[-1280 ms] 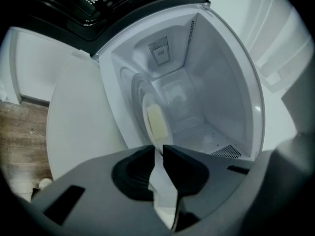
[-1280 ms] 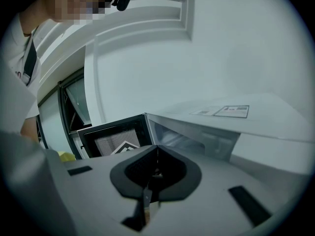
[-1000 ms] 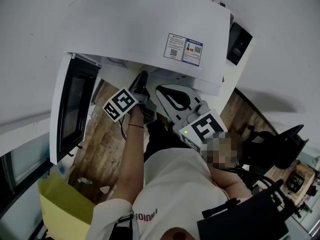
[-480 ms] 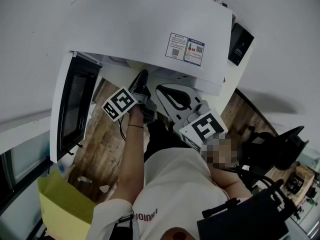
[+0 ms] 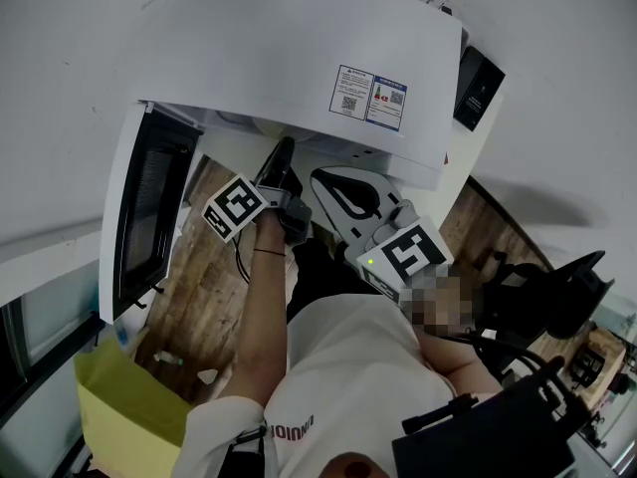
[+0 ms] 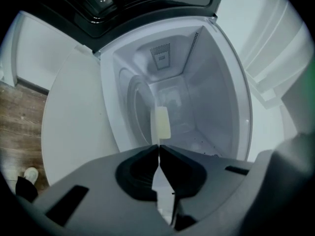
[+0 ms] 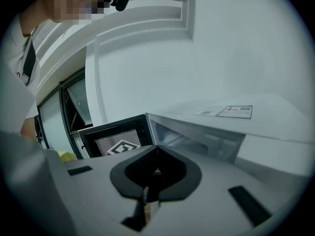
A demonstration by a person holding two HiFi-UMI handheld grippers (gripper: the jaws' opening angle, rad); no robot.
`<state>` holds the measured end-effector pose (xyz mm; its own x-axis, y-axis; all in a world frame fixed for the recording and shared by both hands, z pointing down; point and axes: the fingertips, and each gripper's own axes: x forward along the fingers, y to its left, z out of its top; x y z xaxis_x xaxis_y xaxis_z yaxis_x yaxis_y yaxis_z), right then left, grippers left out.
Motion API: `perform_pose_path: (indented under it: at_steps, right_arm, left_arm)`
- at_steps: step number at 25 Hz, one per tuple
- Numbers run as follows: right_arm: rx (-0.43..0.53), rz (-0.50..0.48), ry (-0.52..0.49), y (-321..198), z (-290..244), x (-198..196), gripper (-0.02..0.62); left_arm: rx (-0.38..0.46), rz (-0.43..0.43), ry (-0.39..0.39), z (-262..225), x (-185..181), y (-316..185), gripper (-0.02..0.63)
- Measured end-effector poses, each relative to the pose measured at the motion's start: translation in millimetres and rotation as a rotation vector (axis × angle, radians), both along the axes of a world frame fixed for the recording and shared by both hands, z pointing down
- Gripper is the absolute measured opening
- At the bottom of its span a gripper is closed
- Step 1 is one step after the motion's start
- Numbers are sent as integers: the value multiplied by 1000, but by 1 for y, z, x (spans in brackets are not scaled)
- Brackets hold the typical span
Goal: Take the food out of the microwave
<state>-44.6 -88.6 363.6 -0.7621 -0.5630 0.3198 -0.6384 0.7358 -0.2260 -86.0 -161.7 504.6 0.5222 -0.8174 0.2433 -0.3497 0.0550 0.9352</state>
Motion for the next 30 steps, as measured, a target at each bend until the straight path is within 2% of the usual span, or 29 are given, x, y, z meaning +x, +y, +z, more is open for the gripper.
perform_pose_path:
  at_steps: [17, 24, 27, 30]
  right_arm:
    - [-5, -4, 2, 0, 2, -3, 21]
    - [-4, -13, 6, 1, 2, -6, 21]
    - [-10, -13, 6, 2, 4, -8, 21]
    - [-11, -19, 7, 3, 4, -10, 21]
  left_arm:
    - [32, -26, 92, -6, -4, 3, 21]
    - [32, -41, 157, -8, -6, 10, 21]
    - [8, -44, 127, -2, -11, 15, 21]
    - [-2, -48, 130, 3, -13, 18, 21]
